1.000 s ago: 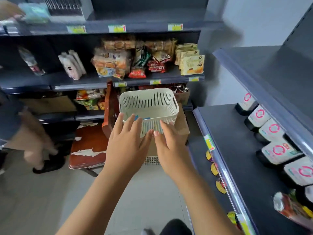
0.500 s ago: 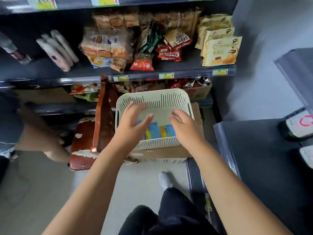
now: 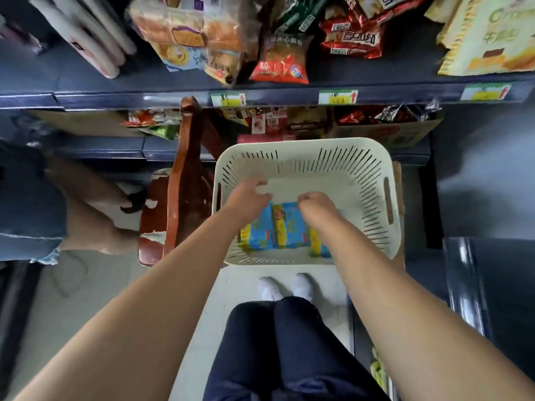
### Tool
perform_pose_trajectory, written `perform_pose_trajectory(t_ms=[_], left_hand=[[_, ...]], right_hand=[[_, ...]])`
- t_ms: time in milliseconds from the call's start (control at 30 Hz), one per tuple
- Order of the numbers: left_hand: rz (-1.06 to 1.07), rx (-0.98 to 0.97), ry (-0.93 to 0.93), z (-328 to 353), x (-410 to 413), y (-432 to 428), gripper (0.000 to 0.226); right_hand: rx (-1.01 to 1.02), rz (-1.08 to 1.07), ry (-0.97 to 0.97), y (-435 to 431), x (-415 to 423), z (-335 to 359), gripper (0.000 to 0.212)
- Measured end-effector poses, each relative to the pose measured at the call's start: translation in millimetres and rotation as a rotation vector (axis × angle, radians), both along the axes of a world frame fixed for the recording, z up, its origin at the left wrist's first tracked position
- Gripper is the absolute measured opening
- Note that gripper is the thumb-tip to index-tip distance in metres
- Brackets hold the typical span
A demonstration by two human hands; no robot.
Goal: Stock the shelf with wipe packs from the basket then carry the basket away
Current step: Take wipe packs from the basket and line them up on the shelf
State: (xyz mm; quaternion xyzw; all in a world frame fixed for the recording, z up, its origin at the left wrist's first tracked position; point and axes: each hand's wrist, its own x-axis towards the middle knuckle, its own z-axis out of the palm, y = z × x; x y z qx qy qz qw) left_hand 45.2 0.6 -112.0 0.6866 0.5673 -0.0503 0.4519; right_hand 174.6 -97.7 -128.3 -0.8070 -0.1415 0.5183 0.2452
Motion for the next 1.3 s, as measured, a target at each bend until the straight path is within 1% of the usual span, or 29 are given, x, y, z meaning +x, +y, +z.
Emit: perform_pose_trajectory(t_ms=[67, 100, 167, 233, 300, 367, 400, 500, 533, 600, 700, 767, 833, 900, 967, 1033, 1133, 1167, 1233, 1300], left_hand=[[-0.176, 0.015, 0.137, -33.7, 0.2, 11.4, 0.052], [-0.294, 0.031, 0.221, -47.2, 0.8, 16.6, 0.056], [-0.512, 0.048, 0.370, -66.5, 1.5, 25.1, 0.054], [-0.655, 0.100, 0.457, -76.9, 2.7, 30.8, 0.042], [-0.747, 0.192, 0.503, -80.4, 3.4, 36.9, 0.034], [-0.828, 0.254, 0.562, -81.1, 3.4, 43.4, 0.031], [-0.862, 0.269, 0.585, -80.4, 4.1, 46.3, 0.031], [-0.931, 0.238, 0.634, -74.0, 6.4, 55.0, 0.026], [-0.960, 0.214, 0.656, -71.8, 8.0, 57.1, 0.027], [-1.033, 0.170, 0.694, -67.0, 12.5, 60.0, 0.035], [-1.120, 0.153, 0.729, -62.7, 14.9, 61.3, 0.051], [-1.145, 0.159, 0.710, -63.3, 12.9, 61.6, 0.059], [-1.137, 0.148, 0.692, -61.3, 9.2, 61.6, 0.062], [-1.055, 0.137, 0.669, -56.1, 4.7, 59.0, 0.051], [-0.960, 0.168, 0.598, -41.5, 3.9, 57.6, 0.040], [-0.834, 0.206, 0.464, -24.9, 6.3, 61.8, 0.036], [-0.640, 0.245, 0.259, 2.9, 13.2, 66.8, 0.025], [-0.585, 0.257, 0.212, 15.0, 15.8, 65.4, 0.028], [-0.477, 0.231, 0.099, 35.6, 17.5, 58.9, 0.033], [-0.346, 0.161, -0.028, 54.6, 13.5, 48.3, 0.023]], right_hand=[[-0.125, 0.157, 0.009, 14.0, -11.1, -38.4, 0.031], [-0.146, 0.188, 0.061, 19.3, -17.3, -54.7, 0.032], [-0.222, 0.155, 0.171, 29.3, -31.3, -87.5, 0.030], [-0.309, 0.041, 0.258, 38.2, -42.5, -104.8, 0.036], [-0.315, 0.019, 0.295, 48.7, -46.0, -108.7, 0.038], [-0.281, 0.047, 0.273, 55.1, -46.6, -112.2, 0.032], [-0.262, 0.039, 0.295, 56.1, -45.7, -115.5, 0.028], [-0.231, -0.038, 0.500, 51.5, -40.6, -120.6, 0.020], [-0.230, -0.057, 0.531, 50.0, -39.8, -125.3, 0.021], [-0.263, 0.013, 0.489, 50.4, -41.1, -130.3, 0.022], [-0.287, 0.298, 0.321, 54.7, -48.6, -133.4, 0.028], [-0.273, 0.435, 0.258, 55.4, -54.3, -133.9, 0.025], [-0.261, 0.509, 0.236, 55.8, -58.9, -135.2, 0.015], [-0.210, 0.553, 0.135, 56.9, -57.3, -130.2, 0.026], [-0.125, 0.550, -0.051, 61.5, -39.1, -115.9, 0.032], [-0.035, 0.441, -0.158, 60.2, -8.1, -90.6, 0.030], [0.070, 0.246, -0.202, 37.9, 39.6, -44.3, 0.028], [0.106, 0.217, -0.221, 26.4, 52.9, -27.7, 0.031], [0.179, 0.162, -0.274, 1.0, 74.2, 6.7, 0.034], [0.254, 0.052, -0.308, -24.5, 89.6, 41.0, 0.035]])
